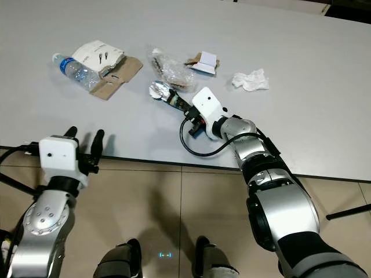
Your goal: Picking trash to rubbish bin
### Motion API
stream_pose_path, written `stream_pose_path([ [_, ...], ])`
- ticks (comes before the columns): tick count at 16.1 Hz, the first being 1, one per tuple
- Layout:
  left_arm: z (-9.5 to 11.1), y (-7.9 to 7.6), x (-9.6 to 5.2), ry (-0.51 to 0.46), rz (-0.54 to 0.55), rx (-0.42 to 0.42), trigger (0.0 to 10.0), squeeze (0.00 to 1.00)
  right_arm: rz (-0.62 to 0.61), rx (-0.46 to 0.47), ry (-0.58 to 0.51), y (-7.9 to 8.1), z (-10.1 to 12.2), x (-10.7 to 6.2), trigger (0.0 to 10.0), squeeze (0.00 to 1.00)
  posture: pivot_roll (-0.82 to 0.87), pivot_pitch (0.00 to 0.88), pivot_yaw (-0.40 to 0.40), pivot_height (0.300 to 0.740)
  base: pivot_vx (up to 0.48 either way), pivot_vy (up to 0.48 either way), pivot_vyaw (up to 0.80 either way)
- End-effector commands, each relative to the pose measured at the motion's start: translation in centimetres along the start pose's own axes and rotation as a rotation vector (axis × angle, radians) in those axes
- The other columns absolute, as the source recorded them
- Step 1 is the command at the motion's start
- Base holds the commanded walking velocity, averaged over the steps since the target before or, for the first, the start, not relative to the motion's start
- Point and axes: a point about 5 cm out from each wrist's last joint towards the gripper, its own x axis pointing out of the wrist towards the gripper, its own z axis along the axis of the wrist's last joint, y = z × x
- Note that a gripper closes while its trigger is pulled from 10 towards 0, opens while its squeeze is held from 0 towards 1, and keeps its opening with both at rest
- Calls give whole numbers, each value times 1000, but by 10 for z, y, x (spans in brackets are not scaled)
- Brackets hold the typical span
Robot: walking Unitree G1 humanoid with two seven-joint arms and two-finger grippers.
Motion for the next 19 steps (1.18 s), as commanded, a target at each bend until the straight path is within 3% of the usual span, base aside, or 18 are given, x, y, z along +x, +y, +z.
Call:
stream_pose_path([
  [1,-3,-5,1,4,-15,-3,10000,0,11,30,-50,-1,1,-4,10000,0,101,197,-75,740,0,0,0],
  [2,-3,-6,4,0,-17,-7,10000,0,10,66,-100,-5,7,-5,10000,0,99,190,-73,740,0,0,0],
  [5,-3,-9,10,-13,-26,-16,10000,0,9,24,-132,-10,14,-8,10000,0,87,172,-68,740,0,0,0],
  [6,-3,-10,12,-16,-30,-18,10000,0,5,-1,-133,-11,14,-9,4039,0,80,167,-66,740,0,0,0],
  [7,-3,-11,12,-16,-31,-19,10000,0,1,-2,-135,-11,14,-9,0,0,80,166,-66,740,0,0,0],
  [11,-6,-15,15,-19,-40,-27,10000,0,-61,60,-237,-20,22,-16,0,0,73,158,-60,740,0,0,0],
  [12,-6,-15,16,-19,-41,-28,10000,0,-67,66,-247,-20,23,-17,510,0,73,158,-60,740,0,0,0],
  [13,-7,-17,17,-18,-49,-33,10000,0,-101,93,-291,-24,28,-19,4627,0,70,149,-56,740,0,0,0],
  [14,-8,-19,18,-18,-57,-35,10000,0,-122,107,-320,-26,31,-21,9843,0,69,143,-53,740,0,0,0],
  [17,-9,-28,26,-23,-90,-43,10000,0,-300,195,-503,-45,52,-41,10000,0,54,117,-37,740,0,0,0],
  [19,-5,-30,34,-42,-104,-48,10000,0,-398,220,-628,-58,72,-64,10000,0,36,101,-25,740,0,0,0],
])
